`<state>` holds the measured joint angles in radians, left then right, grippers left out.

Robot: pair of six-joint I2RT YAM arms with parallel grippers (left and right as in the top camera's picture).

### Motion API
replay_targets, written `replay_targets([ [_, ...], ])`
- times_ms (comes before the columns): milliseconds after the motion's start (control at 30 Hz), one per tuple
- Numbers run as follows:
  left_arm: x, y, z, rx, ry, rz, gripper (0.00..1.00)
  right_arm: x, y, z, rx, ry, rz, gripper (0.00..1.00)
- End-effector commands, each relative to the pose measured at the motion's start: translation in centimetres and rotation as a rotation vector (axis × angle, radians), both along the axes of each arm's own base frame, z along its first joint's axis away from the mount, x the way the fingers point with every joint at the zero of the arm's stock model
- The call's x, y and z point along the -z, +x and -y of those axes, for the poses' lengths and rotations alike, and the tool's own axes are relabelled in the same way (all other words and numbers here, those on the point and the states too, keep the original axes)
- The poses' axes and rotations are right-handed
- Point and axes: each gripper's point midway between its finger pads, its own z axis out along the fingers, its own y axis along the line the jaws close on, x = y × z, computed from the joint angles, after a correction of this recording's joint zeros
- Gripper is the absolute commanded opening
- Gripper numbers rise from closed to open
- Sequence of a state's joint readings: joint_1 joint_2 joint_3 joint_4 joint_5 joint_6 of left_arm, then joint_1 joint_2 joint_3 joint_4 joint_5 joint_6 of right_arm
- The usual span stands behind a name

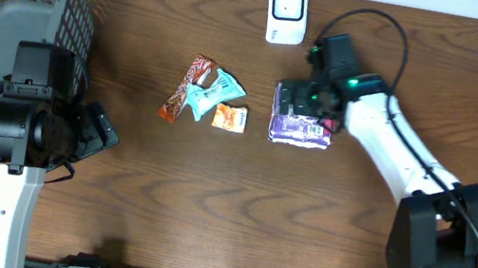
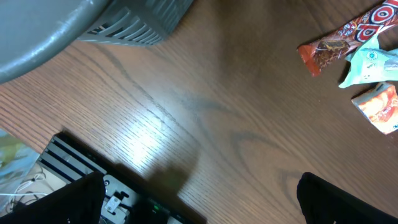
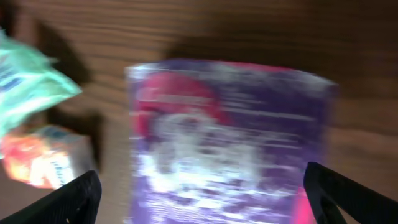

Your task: Scan the item barcode

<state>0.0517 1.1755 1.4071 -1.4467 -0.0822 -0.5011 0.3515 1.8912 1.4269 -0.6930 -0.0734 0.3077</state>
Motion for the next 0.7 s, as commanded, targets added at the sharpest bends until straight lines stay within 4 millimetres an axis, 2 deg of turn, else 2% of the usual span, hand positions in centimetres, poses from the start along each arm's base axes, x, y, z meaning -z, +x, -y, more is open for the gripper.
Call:
replay_targets([
  [0,0.1,-0.2,-0.4,-0.019,0.012,-0.009,0.98,-0.3,0.5,1.9,0.055,0.011,-0.018,0.99],
  [200,0.1,-0.2,-0.4,-0.019,0.013,-0.009,0.98,-0.1,0.7,3.9,0.100,0.020,-0.041,0.99],
  [667,0.1,-0.2,-0.4,-0.018,0.013,-0.009,0.98,0.6,0.6,3.6,0.090,0.042,-0.065,0.97],
])
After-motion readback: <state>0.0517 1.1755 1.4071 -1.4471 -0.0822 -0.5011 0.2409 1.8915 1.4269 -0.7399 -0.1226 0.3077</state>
